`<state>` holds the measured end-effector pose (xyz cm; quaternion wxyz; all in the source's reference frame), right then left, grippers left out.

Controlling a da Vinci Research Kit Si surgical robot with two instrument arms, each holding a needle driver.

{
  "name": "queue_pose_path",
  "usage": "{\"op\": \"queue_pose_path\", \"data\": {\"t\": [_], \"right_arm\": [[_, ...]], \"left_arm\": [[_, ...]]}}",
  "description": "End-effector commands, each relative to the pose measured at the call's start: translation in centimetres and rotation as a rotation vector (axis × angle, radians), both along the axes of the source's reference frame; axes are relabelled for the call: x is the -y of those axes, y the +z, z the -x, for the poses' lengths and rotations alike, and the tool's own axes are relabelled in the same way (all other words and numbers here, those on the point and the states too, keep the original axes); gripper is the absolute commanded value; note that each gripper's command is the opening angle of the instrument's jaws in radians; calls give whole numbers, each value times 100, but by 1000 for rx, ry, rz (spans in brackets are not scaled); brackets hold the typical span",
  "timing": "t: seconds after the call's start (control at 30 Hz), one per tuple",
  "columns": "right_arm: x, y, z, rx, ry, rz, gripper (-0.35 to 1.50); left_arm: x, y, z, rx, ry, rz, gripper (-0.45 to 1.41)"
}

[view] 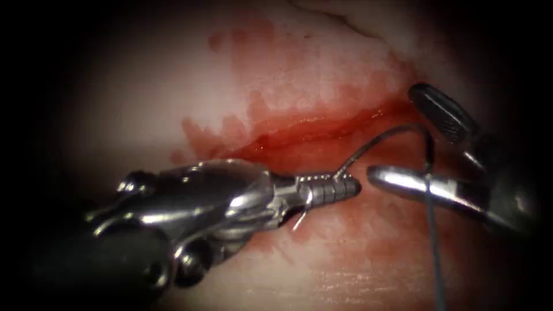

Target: Wound Closure

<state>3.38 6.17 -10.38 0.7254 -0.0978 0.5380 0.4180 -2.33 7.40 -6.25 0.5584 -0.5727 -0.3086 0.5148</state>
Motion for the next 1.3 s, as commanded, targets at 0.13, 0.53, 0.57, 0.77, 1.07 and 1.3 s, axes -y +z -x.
{"op": "queue_pose_path", "data": {"t": [0.13, 0.53, 0.57, 0.77, 1.07, 1.3], "right_arm": [[1, 5, -8, -9, 8, 0, 52], [6, 9, 0, -12, 34, 55, -35], [7, 10, 2, 0, 32, 64, -35], [6, 11, 13, 37, -10, 121, -35], [-5, 13, 13, 67, -204, 189, -35], [-22, 14, 9, 77, -415, 322, -35]], "left_arm": [[-4, 4, 7, -1, 6, 13, -35], [1, 0, 14, 2, 16, 32, -35], [1, 0, 14, 1, 17, 37, -35], [0, -6, 18, -32, 29, 133, 6], [-15, -10, 7, -12, 114, 359, 78], [-12, -12, -23, -31, 165, 397, 79]]}}
